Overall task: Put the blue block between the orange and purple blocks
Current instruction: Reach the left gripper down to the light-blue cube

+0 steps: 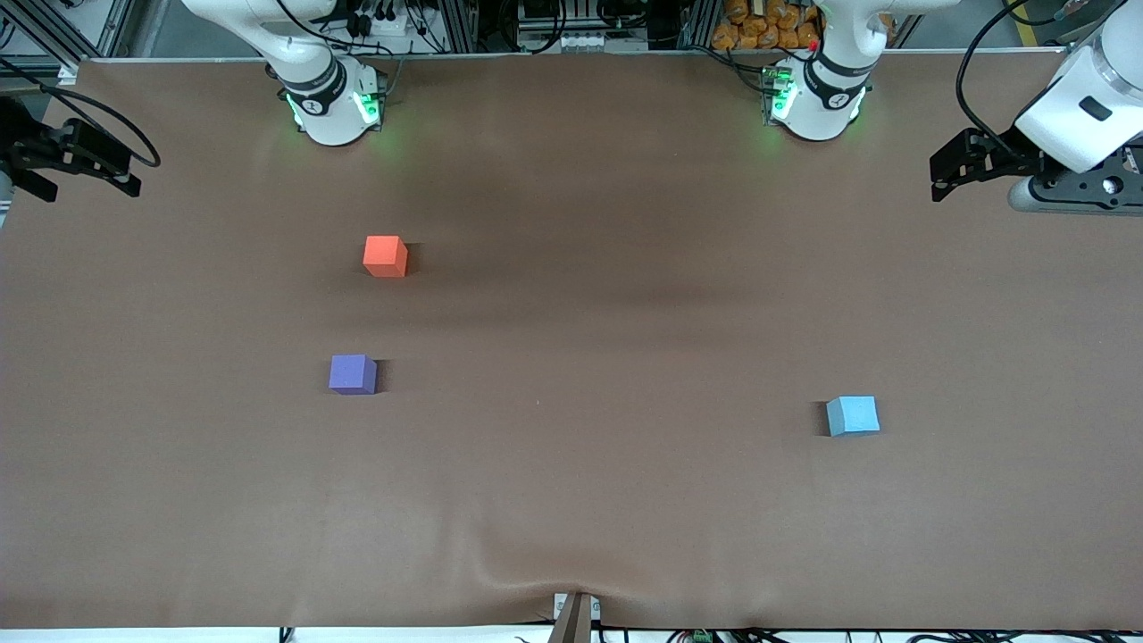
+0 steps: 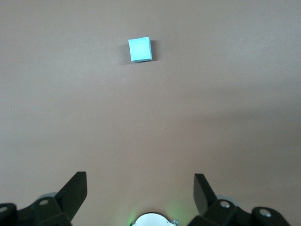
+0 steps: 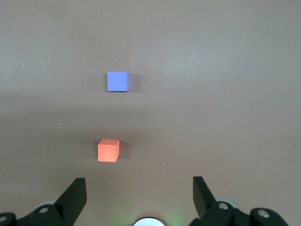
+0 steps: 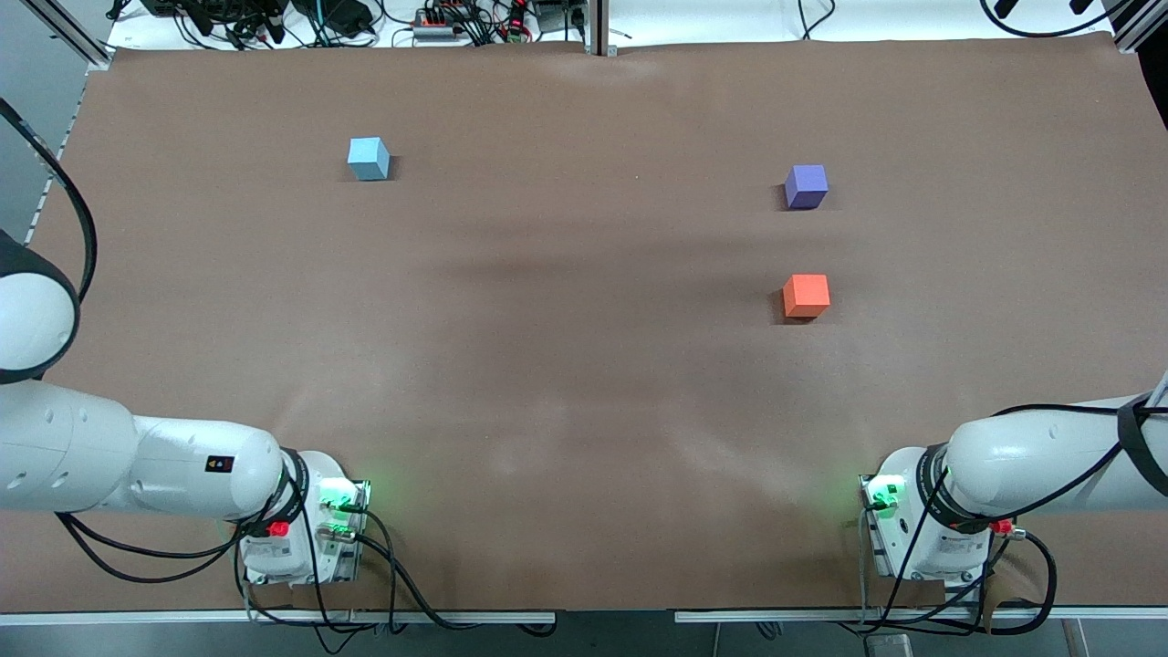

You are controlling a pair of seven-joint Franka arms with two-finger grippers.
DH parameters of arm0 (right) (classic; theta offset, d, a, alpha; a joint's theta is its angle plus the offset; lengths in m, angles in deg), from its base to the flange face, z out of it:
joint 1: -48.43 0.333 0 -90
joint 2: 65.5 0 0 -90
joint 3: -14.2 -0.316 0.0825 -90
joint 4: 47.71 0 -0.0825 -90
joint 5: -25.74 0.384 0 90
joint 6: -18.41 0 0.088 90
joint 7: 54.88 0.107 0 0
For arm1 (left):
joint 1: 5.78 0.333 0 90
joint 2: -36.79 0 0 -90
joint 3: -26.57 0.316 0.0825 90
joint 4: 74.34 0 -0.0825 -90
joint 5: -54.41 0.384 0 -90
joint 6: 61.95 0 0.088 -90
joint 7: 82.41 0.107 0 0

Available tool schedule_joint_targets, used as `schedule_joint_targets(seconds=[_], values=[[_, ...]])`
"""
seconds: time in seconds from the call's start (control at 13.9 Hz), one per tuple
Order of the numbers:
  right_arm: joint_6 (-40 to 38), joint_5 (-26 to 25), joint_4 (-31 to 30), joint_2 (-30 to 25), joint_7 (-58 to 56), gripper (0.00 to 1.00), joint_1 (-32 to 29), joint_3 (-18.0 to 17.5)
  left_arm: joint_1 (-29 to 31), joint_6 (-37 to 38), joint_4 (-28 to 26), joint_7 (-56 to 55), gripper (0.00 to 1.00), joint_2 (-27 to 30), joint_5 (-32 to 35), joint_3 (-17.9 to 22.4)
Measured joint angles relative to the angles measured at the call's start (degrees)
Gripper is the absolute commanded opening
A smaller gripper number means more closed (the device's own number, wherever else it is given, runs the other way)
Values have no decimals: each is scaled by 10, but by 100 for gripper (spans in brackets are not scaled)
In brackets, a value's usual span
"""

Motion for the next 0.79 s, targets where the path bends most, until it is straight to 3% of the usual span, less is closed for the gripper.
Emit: schedule_joint_targets(seconds=[0.43,0.79], values=[[0,0,0,0,0,100,0,0,0,0,10,0,100,-15,0,1],[0,0,0,1,0,100,0,0,3,-10,39,-1,100,-89,2,3]])
